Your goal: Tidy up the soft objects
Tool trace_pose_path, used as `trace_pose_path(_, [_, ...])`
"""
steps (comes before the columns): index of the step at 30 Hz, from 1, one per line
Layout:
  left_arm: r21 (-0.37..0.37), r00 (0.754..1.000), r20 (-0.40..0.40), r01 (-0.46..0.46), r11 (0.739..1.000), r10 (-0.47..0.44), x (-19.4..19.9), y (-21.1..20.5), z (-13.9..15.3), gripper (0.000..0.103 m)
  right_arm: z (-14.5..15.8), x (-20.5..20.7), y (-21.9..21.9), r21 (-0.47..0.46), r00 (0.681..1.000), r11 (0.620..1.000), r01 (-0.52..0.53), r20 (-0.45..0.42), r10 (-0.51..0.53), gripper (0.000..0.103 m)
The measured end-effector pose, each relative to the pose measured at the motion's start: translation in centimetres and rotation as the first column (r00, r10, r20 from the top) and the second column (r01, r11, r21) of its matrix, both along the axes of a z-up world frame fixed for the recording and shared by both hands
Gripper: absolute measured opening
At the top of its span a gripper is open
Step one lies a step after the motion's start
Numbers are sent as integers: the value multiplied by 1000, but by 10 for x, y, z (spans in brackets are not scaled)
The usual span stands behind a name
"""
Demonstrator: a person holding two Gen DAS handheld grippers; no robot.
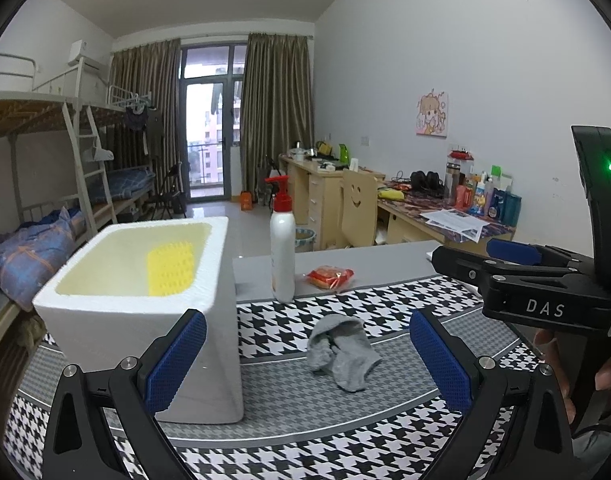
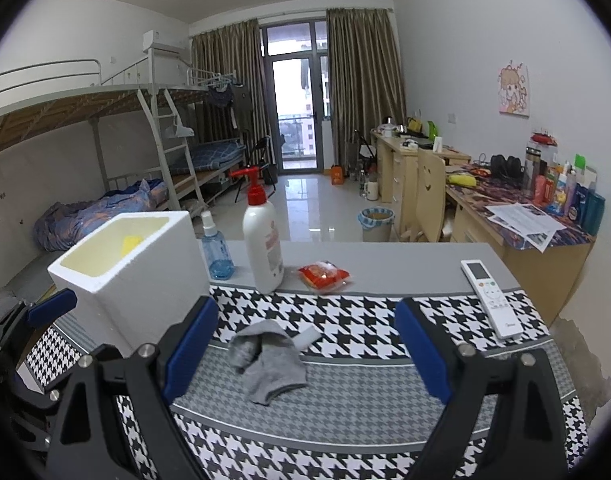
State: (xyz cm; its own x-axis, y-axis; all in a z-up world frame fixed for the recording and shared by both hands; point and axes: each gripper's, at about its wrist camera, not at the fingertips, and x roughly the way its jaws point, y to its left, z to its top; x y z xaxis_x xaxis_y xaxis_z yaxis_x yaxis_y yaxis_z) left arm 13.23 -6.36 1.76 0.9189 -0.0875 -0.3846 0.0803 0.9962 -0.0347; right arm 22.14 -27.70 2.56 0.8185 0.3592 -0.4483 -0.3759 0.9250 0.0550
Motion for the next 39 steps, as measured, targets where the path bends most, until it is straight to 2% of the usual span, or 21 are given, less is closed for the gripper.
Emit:
trace_pose_path(12, [0, 998, -42, 35, 999, -35, 14, -22, -15, 102, -13, 9, -19, -35, 999, 999, 7, -34, -8, 93])
trace_pose_path(19, [7, 998, -39, 48, 999, -47, 23, -29, -19, 102, -17, 12, -28, -40, 998, 999, 21, -51, -23, 92])
trace_pose_path(32, [28, 993, -117, 16, 999, -13, 55, -44, -39, 102, -34, 32, -36, -57, 996, 998, 5, -93, -10, 93])
trace_pose_path(39, [40, 992, -123, 7, 999, -2, 65, -47, -47, 102, -42, 41, -34, -71, 992, 997, -9, -122, 0, 93])
